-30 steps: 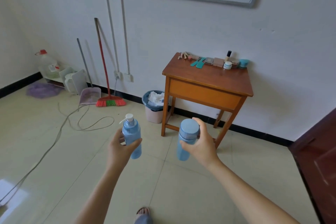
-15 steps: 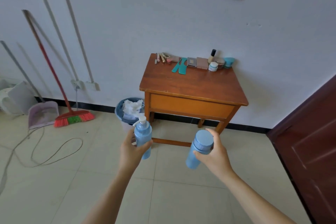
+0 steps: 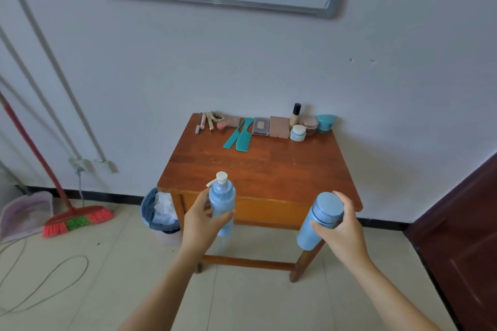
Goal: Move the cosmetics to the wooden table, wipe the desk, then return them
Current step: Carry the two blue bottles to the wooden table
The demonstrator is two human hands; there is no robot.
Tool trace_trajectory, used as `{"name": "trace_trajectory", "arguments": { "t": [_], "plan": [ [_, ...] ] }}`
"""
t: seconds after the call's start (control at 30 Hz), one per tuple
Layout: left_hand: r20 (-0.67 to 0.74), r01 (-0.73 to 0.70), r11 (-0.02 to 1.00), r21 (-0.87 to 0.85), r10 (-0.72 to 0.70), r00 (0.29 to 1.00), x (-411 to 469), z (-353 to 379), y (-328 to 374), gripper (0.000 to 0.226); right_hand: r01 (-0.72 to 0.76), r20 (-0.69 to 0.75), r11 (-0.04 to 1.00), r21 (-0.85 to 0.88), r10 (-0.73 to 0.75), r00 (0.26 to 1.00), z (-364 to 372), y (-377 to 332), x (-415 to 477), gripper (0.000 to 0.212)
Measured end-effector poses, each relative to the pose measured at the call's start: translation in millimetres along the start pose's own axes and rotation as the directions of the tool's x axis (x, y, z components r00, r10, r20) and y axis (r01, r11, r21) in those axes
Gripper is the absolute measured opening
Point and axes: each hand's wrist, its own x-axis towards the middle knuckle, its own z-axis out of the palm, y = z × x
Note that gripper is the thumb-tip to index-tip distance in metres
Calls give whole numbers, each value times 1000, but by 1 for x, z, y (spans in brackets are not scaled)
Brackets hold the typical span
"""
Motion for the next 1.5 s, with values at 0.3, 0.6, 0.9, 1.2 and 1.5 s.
{"name": "trace_trajectory", "arguments": {
  "t": [0.3, 0.6, 0.9, 1.2, 1.5],
  "plan": [
    [-62, 95, 993, -71, -99, 993, 52, 54, -1, 49, 70, 75, 997, -17, -69, 995, 5, 5, 81, 77],
    [52, 45, 993, -107, -39, 998, 173, 87, 1, 51, 56, -1, 998, -36, -56, 998, 34, -3, 170, 76],
    [318, 17, 989, -144, 30, 948, 259, 151, 17, 54, -90, -263, 995, -51, 74, 962, 37, -5, 252, 77],
    [401, 57, 987, -151, 9, 916, 275, 226, 36, 52, -171, -323, 985, -19, 156, 933, -7, 24, 290, 72],
    [237, 64, 996, -54, -49, 970, 296, 276, 46, 49, -89, -209, 995, -35, 80, 975, -23, 56, 380, 71]
  ]
}}
